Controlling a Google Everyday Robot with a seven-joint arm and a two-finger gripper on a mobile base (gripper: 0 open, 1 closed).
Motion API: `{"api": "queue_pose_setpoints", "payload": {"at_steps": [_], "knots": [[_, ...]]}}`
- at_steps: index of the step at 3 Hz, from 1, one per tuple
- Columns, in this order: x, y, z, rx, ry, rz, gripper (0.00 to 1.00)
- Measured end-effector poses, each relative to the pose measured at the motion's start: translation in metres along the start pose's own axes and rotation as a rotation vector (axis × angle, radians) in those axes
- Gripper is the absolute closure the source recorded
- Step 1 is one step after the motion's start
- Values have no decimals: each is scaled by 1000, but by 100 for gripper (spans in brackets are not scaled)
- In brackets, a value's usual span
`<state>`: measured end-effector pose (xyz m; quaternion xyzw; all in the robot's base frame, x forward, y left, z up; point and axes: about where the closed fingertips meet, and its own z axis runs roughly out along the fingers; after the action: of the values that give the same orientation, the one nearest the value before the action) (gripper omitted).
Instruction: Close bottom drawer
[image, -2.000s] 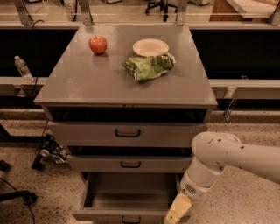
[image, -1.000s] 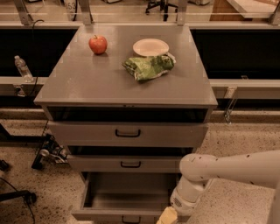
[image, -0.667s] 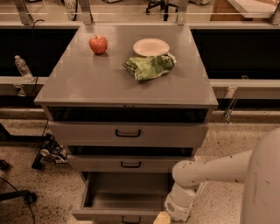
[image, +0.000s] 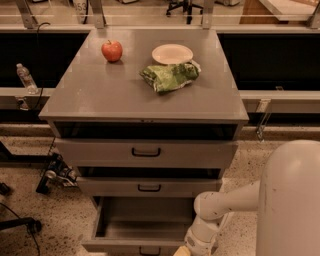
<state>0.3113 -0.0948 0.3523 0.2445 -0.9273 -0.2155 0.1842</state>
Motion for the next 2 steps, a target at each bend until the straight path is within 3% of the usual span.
{"api": "queue_pose_setpoints", "payload": {"at_steps": [2], "knots": [[-16, -42, 46, -72, 16, 87, 0]]}}
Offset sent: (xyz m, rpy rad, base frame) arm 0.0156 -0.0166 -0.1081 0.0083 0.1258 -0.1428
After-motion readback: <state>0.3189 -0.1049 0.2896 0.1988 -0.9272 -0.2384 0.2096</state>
